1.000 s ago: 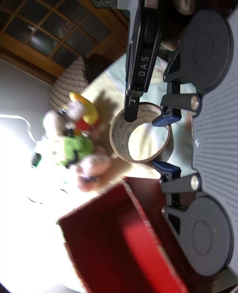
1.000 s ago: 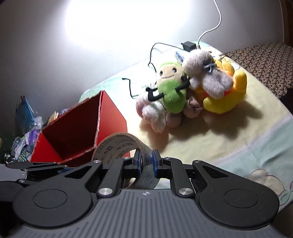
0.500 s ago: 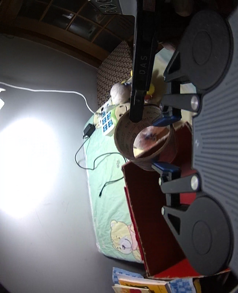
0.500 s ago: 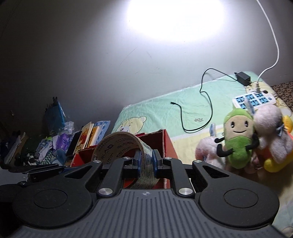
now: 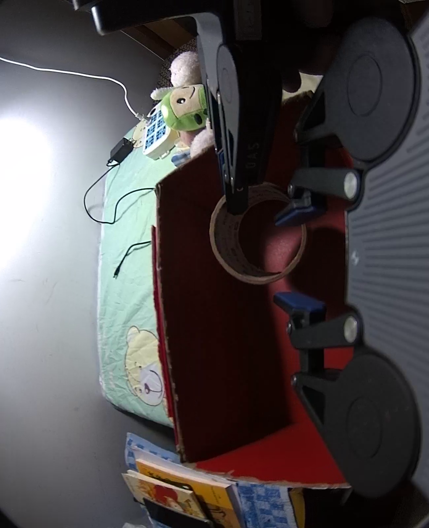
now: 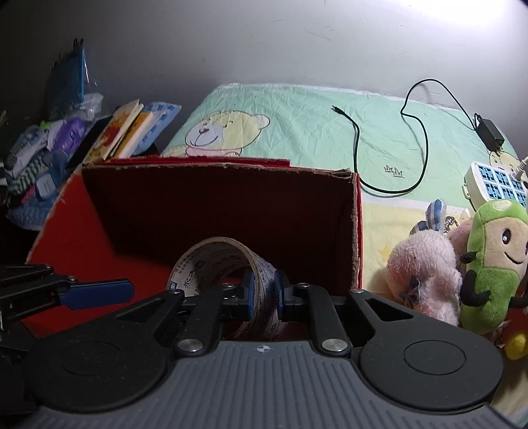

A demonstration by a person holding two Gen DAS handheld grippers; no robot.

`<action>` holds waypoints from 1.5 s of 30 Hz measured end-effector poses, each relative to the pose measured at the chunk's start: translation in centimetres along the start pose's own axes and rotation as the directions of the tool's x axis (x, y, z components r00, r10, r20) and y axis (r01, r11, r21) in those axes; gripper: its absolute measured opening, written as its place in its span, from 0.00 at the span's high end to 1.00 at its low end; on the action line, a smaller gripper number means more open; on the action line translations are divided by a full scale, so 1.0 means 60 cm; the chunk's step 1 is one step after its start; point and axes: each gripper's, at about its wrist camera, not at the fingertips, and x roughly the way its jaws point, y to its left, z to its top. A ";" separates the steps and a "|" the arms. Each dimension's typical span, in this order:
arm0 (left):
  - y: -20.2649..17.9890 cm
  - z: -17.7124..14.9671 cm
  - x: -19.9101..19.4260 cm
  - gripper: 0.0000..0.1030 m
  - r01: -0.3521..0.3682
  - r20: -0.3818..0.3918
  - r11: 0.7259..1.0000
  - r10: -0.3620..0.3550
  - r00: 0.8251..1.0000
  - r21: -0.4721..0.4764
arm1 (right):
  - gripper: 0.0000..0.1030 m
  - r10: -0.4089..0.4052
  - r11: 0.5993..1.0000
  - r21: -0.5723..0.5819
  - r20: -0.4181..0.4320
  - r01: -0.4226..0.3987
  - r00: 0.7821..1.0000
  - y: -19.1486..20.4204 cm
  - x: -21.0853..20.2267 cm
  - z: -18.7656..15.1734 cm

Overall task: Organize objects
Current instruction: 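Lower the tape roll into the red box and open the right tool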

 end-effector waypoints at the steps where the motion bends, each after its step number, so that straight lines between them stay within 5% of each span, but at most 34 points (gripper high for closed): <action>1: 0.002 -0.002 0.005 0.55 0.002 -0.005 1.000 -0.002 1.000 -0.003 | 0.88 -0.012 1.000 -0.013 -0.012 0.012 1.000 0.001 0.008 0.002; 8: 0.014 -0.006 0.020 0.55 -0.006 -0.016 1.000 0.006 1.000 -0.001 | 0.85 -0.093 0.986 -0.141 -0.030 0.088 0.995 0.020 0.033 0.009; 14: 0.033 -0.008 0.027 0.52 -0.027 -0.030 0.999 0.026 0.999 -0.026 | 0.81 -0.062 0.991 -0.115 -0.005 0.061 0.998 0.009 0.028 0.017; 18: 0.045 -0.010 0.028 0.52 -0.046 -0.037 0.998 0.045 0.998 -0.044 | 0.53 -0.043 0.998 -0.049 0.091 0.048 0.995 -0.002 -0.001 0.025; 22: 0.055 -0.012 0.030 0.51 -0.084 -0.044 0.995 0.082 0.996 -0.047 | 0.54 0.034 0.999 0.014 0.104 -0.036 0.994 -0.015 -0.013 0.028; 27: 0.065 -0.012 0.036 0.51 -0.143 -0.055 0.989 0.141 0.989 -0.045 | 0.57 0.181 0.978 0.099 0.013 -0.182 0.983 -0.008 0.011 0.021; 34: 0.072 -0.009 0.043 0.45 -0.217 -0.064 0.976 0.215 0.975 -0.032 | 0.58 0.261 0.958 0.146 -0.095 -0.246 0.961 0.019 0.044 0.007; 45: 0.073 -0.004 0.063 0.42 -0.213 -0.096 0.977 0.210 0.973 -0.025 | 0.70 0.179 0.972 0.176 -0.124 -0.156 0.976 0.005 0.067 0.002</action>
